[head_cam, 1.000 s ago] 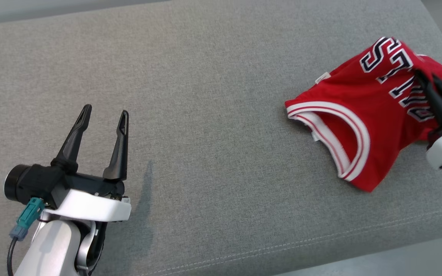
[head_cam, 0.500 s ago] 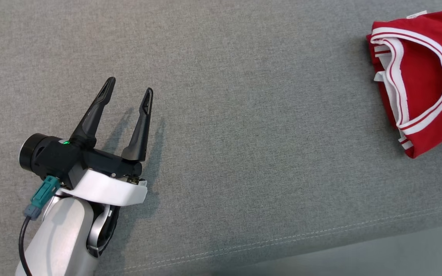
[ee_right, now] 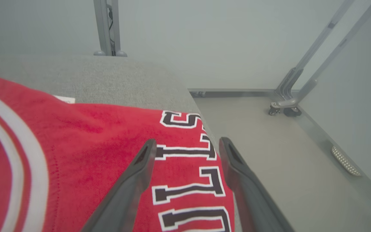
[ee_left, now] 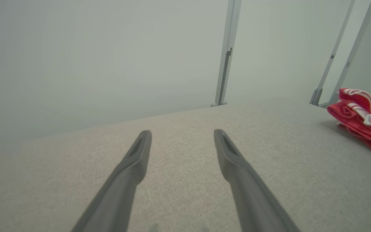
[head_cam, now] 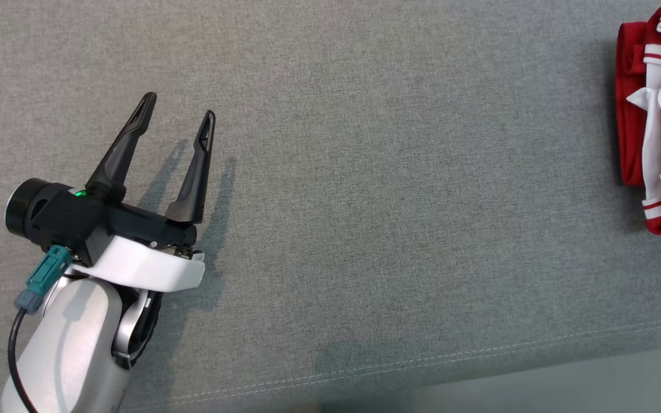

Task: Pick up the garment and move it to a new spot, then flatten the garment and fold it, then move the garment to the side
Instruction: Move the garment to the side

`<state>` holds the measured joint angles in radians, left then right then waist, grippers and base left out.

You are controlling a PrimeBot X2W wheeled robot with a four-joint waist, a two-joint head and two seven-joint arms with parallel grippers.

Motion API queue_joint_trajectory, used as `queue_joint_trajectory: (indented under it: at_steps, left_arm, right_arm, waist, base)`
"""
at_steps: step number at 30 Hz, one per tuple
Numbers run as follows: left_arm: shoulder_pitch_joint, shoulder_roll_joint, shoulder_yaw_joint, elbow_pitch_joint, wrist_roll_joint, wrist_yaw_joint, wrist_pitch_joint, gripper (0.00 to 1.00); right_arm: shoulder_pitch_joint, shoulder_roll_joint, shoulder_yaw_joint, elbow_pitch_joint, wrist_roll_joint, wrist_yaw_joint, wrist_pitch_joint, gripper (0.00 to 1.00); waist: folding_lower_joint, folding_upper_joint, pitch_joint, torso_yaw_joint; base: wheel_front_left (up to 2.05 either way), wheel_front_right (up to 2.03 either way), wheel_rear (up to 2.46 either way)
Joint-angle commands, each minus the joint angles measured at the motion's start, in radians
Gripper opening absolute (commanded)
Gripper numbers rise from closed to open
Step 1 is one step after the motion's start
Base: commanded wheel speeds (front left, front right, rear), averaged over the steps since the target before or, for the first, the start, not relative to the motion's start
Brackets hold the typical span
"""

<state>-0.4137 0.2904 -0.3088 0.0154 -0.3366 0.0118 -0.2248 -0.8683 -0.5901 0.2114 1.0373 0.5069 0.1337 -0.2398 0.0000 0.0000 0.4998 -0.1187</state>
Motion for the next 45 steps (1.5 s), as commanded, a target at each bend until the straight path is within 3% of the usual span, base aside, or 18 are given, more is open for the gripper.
queue_joint_trajectory:
  at_steps: [1, 5, 9, 17, 31, 45]
  left_arm:
    - [0.007, 0.029, 0.043, -0.025, -0.002, 0.014, -0.002, 1.0]
    - [0.041, 0.038, 0.071, -0.022, -0.014, 0.036, -0.006, 1.0]
    - [0.082, 0.05, 0.1, -0.021, -0.025, 0.058, -0.01, 1.0]
    - [0.157, 0.075, 0.151, -0.022, -0.043, 0.092, -0.015, 1.0]
    - [0.316, 0.064, 0.174, 0.041, -0.092, 0.082, -0.029, 1.0]
    - [0.385, 0.065, 0.159, 0.072, -0.115, 0.068, -0.023, 1.0]
  right_arm:
    - [0.015, -0.044, -0.016, -0.062, -0.02, -0.003, -0.021, 1.0]
    - [0.057, -0.014, -0.099, -0.296, -0.1, -0.003, -0.022, 1.0]
    - [0.164, 0.073, -0.165, -0.532, -0.183, -0.003, -0.022, 1.0]
    - [0.375, 0.247, -0.116, -0.782, -0.221, -0.003, 0.007, 1.0]
    - [0.677, 0.43, -0.147, -0.871, -0.272, -0.003, 0.04, 1.0]
    - [0.822, 0.477, -0.182, -0.914, -0.307, -0.003, 0.063, 1.0]
  waist:
    - [0.0, 0.0, -0.018, 0.002]
    - [0.0, 0.0, -0.066, 0.009]
    - [0.0, 0.0, -0.131, 0.03]
    - [0.0, 0.0, -0.238, 0.09]
    - [0.0, 0.0, -0.415, 0.139]
    - [0.0, 0.0, -0.494, 0.142]
  base:
    - [0.0, 0.0, 0.0]
    - [0.0, 0.0, 0.0]
    - [0.0, 0.0, 0.0]
    - [0.0, 0.0, 0.0]
    - [0.0, 0.0, 0.0]
    - [0.0, 0.0, 0.0]
